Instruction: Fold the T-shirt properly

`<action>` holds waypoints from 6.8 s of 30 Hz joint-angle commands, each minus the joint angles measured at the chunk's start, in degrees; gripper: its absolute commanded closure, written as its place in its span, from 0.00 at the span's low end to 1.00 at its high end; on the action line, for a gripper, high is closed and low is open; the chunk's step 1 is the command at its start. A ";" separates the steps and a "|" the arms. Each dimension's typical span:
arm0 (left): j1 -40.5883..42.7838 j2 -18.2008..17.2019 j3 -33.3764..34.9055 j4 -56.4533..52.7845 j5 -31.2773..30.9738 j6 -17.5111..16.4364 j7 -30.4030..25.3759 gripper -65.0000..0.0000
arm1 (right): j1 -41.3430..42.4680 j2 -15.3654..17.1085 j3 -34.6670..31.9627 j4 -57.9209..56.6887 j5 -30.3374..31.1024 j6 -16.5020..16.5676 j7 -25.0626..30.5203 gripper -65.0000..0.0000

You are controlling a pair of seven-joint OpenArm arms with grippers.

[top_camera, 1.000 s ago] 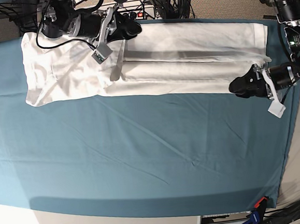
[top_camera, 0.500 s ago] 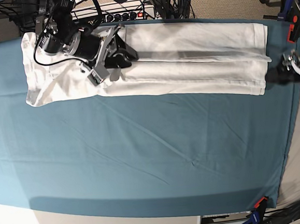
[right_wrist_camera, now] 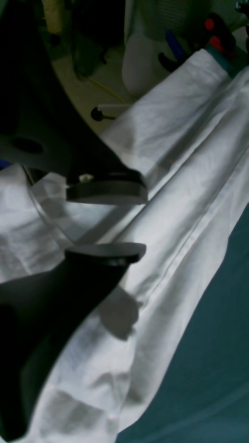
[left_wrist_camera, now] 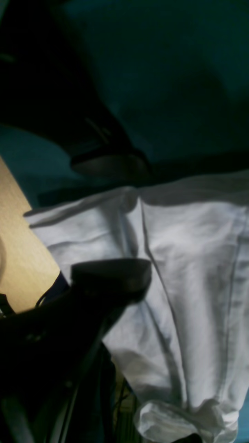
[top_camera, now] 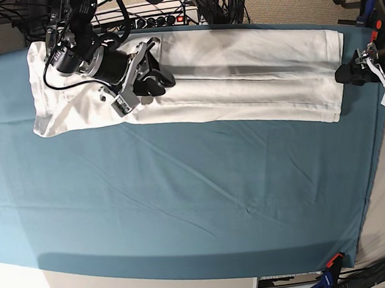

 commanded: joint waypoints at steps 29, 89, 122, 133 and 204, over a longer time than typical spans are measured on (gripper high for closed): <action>-4.90 2.69 -0.37 -15.23 -11.07 -1.27 3.18 0.41 | 0.76 0.17 0.13 1.16 1.16 0.08 2.75 0.70; -7.06 25.79 42.82 24.09 14.21 -2.62 -9.51 1.00 | 0.39 0.79 44.61 4.44 -10.86 -4.98 10.80 0.70; -10.36 30.64 45.35 22.97 20.20 -2.60 -12.52 0.58 | 0.26 0.98 44.61 4.28 -10.58 -5.29 11.39 0.70; -10.08 28.33 32.61 31.34 18.69 -0.85 -10.08 1.00 | 0.26 0.98 44.61 4.28 -10.58 -5.27 11.37 0.70; 3.45 21.81 38.88 34.53 30.88 6.86 -9.18 1.00 | 0.26 0.98 44.61 4.28 -9.27 -5.29 11.67 0.70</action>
